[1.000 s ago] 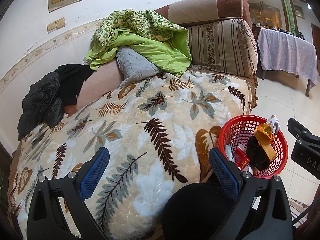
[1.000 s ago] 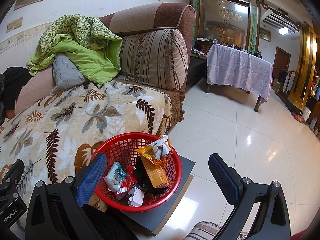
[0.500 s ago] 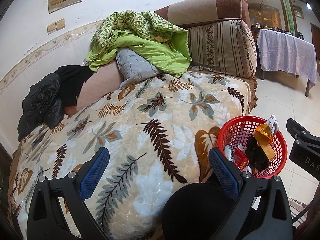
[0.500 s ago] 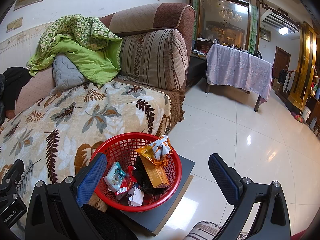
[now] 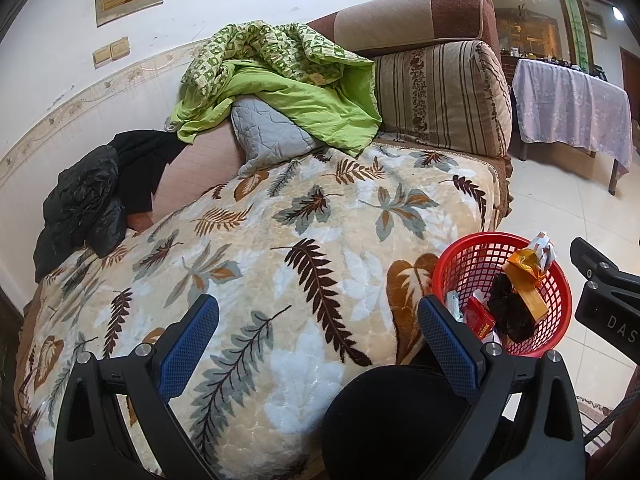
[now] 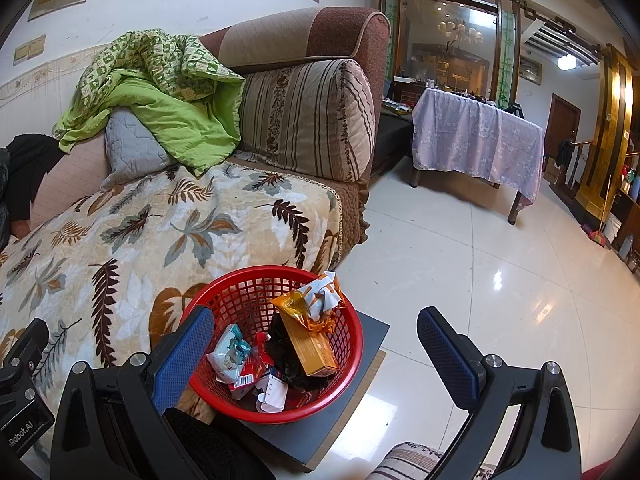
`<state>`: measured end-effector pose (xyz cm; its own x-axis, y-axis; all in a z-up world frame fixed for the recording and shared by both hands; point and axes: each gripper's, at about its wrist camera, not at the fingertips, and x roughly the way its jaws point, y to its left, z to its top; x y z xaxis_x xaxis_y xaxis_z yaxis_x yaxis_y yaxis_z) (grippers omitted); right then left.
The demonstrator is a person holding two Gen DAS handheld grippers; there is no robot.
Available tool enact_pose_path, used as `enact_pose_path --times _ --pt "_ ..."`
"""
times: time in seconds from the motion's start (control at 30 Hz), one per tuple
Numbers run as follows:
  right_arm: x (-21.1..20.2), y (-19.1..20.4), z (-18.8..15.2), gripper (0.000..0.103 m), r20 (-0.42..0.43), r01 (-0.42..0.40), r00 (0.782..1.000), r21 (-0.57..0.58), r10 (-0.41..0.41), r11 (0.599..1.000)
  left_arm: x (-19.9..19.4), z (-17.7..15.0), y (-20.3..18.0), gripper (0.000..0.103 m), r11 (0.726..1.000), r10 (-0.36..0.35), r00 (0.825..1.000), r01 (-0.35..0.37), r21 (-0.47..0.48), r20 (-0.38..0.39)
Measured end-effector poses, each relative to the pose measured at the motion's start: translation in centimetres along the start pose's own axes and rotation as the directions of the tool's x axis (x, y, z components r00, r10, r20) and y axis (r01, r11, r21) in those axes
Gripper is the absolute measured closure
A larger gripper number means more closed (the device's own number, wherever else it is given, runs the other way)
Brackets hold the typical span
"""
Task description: Collect trash
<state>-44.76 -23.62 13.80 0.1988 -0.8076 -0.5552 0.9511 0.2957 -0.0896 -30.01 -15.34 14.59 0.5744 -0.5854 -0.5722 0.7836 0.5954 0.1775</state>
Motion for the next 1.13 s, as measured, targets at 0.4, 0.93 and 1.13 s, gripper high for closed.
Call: enact_pose_path --times 0.4,0.93,1.13 --pt "-0.4 1.0 0.6 0.0 0.029 -0.012 0.999 -0.042 0.014 0.999 0.2 0.1 0.5 0.004 0.999 -0.013 1.0 0.012 -0.033 -0.014" --pt "4.7 28.9 2.9 0.0 -0.258 -0.409 0.908 -0.383 0.329 0.828 5.3 -7.2 23.3 0.004 0.783 0.295 0.875 -0.452 -0.428 -0.383" --pt "10.9 40.1 -2.2 0.002 -0.386 -0.402 0.89 -0.411 0.243 0.818 11.0 -11.6 29.1 0.004 0.694 0.245 0.827 -0.514 -0.504 -0.506"
